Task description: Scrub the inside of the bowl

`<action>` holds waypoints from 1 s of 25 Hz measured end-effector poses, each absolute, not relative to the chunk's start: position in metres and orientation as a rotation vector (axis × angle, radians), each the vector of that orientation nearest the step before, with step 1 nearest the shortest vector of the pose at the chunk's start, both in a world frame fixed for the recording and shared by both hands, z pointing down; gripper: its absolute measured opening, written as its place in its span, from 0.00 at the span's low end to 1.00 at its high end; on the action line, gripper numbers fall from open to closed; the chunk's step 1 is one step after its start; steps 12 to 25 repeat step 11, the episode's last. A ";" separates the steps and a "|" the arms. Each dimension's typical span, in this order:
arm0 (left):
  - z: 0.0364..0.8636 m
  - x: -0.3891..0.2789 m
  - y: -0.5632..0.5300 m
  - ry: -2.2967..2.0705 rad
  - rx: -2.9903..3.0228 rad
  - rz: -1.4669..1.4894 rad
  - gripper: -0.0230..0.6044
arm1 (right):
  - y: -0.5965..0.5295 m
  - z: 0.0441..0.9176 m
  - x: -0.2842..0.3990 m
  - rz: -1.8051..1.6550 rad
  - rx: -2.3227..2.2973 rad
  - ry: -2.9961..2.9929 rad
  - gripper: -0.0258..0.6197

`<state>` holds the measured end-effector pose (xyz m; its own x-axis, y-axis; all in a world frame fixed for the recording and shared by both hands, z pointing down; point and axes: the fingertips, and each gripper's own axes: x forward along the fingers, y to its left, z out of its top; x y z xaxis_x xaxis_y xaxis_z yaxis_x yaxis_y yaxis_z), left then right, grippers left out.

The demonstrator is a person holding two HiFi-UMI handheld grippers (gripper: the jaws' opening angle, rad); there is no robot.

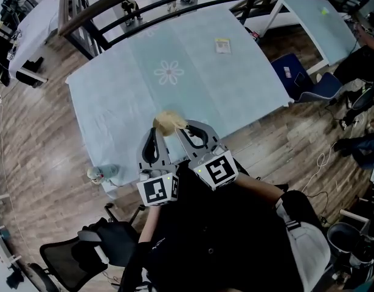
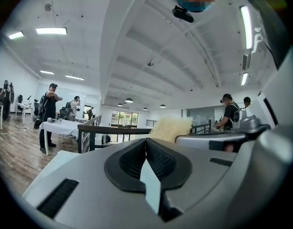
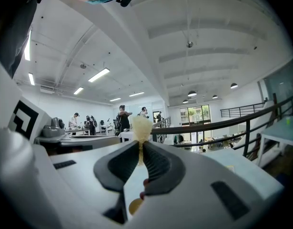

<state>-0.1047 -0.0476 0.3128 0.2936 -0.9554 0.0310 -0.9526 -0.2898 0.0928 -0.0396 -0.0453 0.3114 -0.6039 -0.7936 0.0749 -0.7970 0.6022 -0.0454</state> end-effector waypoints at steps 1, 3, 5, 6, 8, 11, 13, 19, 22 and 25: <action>0.314 -0.105 -0.048 -1.811 2.448 -0.044 0.06 | -0.045 0.312 -0.040 0.114 1.375 -2.770 0.09; 0.317 -0.105 -0.047 -1.807 2.443 -0.037 0.06 | -0.044 0.313 -0.040 0.114 1.377 -2.770 0.09; 0.319 -0.106 -0.047 -1.805 2.441 -0.035 0.06 | -0.044 0.313 -0.040 0.118 1.379 -2.767 0.09; 0.319 -0.106 -0.046 -1.805 2.439 -0.035 0.06 | -0.044 0.314 -0.041 0.121 1.379 -2.766 0.09; 0.320 -0.107 -0.046 -1.806 2.434 -0.033 0.06 | -0.044 0.314 -0.041 0.123 1.375 -2.766 0.09; 0.322 -0.108 -0.045 -1.807 2.421 -0.028 0.06 | -0.043 0.315 -0.044 0.120 1.356 -2.766 0.09; 0.322 -0.108 -0.045 -1.807 2.421 -0.028 0.06 | -0.043 0.315 -0.044 0.120 1.356 -2.766 0.09; 0.322 -0.108 -0.045 -1.807 2.421 -0.028 0.06 | -0.043 0.315 -0.044 0.120 1.356 -2.766 0.09; 0.322 -0.108 -0.045 -1.807 2.421 -0.028 0.06 | -0.043 0.315 -0.044 0.120 1.356 -2.766 0.09; 0.322 -0.108 -0.045 -1.807 2.421 -0.028 0.06 | -0.043 0.315 -0.044 0.120 1.356 -2.766 0.09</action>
